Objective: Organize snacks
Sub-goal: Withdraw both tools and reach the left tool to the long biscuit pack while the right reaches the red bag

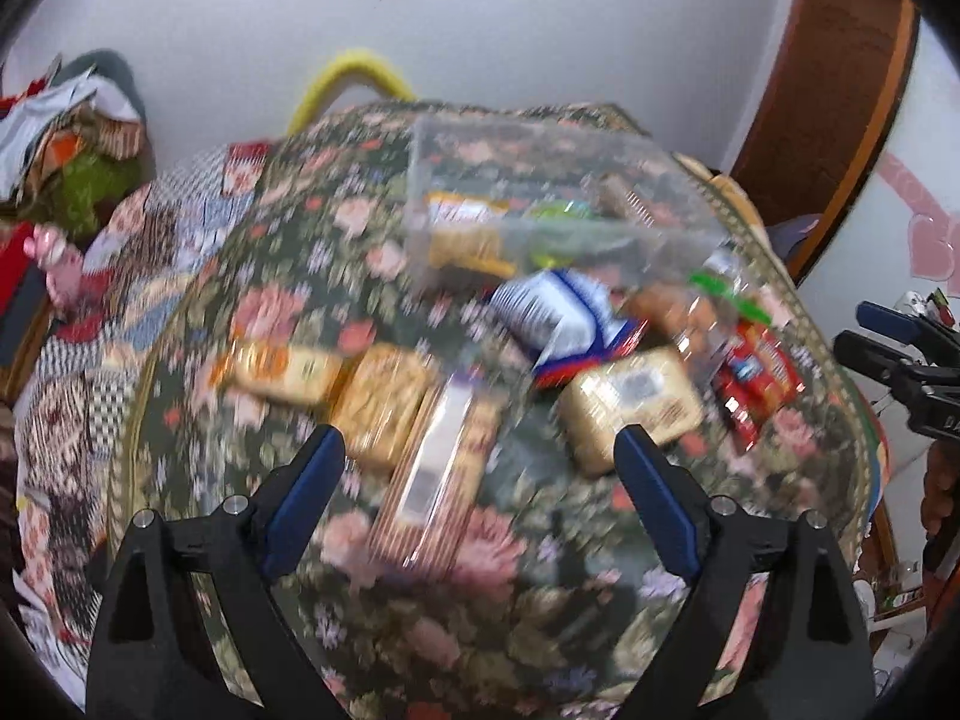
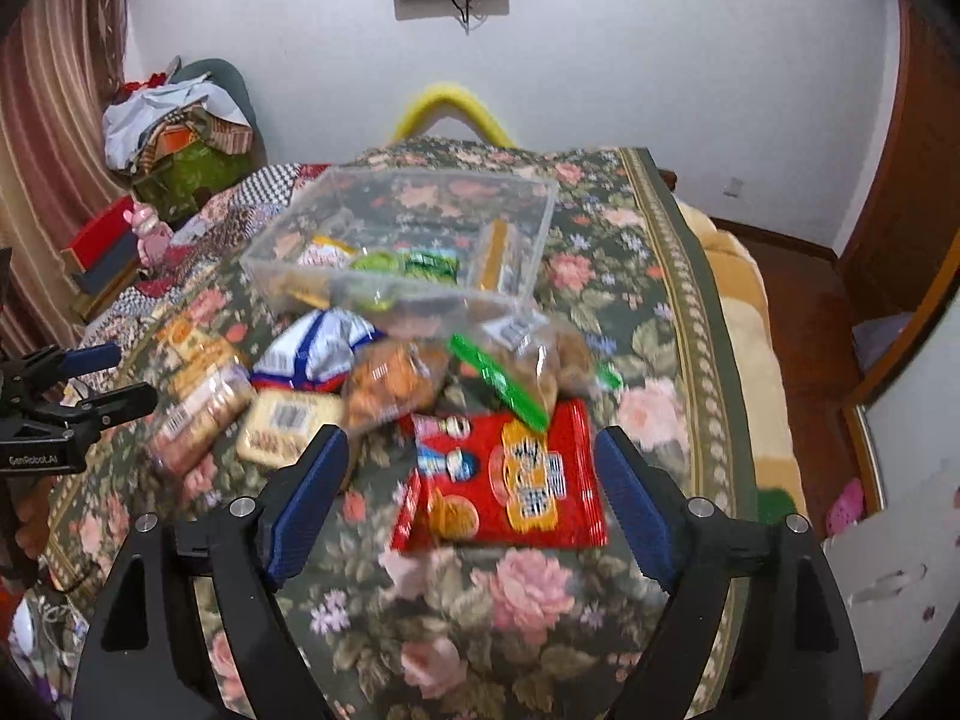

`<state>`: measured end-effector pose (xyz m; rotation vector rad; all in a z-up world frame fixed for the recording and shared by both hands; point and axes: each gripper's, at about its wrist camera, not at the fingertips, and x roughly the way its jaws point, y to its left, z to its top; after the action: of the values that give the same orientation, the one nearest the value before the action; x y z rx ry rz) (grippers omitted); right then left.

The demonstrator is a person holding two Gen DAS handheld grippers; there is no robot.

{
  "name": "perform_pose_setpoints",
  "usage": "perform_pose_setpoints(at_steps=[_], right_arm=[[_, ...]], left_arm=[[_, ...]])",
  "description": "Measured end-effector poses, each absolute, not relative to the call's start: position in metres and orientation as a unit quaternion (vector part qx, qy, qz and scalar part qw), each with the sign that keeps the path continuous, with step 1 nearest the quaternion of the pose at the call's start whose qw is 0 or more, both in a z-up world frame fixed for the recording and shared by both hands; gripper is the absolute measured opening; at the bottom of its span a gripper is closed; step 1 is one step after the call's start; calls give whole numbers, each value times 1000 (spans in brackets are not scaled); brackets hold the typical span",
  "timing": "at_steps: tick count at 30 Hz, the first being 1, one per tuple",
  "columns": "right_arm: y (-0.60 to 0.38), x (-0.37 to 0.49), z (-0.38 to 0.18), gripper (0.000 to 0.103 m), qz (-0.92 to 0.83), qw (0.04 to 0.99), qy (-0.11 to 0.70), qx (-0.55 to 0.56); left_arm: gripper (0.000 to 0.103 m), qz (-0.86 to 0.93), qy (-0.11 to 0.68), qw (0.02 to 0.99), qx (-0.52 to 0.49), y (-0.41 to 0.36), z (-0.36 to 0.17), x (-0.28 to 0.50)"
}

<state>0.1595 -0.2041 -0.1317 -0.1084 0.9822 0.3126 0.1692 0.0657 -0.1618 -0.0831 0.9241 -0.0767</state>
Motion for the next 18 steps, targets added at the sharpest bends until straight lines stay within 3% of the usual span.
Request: perform_pose_setpoints(at_steps=[14, 18], right_arm=[[-218, 160, -185, 87, 132, 834, 535, -18], [-222, 169, -193, 92, 128, 828, 545, -3]], left_arm=[[92, -27, 492, 867, -72, 89, -216, 168], [92, -38, 491, 868, -62, 83, -222, 174]])
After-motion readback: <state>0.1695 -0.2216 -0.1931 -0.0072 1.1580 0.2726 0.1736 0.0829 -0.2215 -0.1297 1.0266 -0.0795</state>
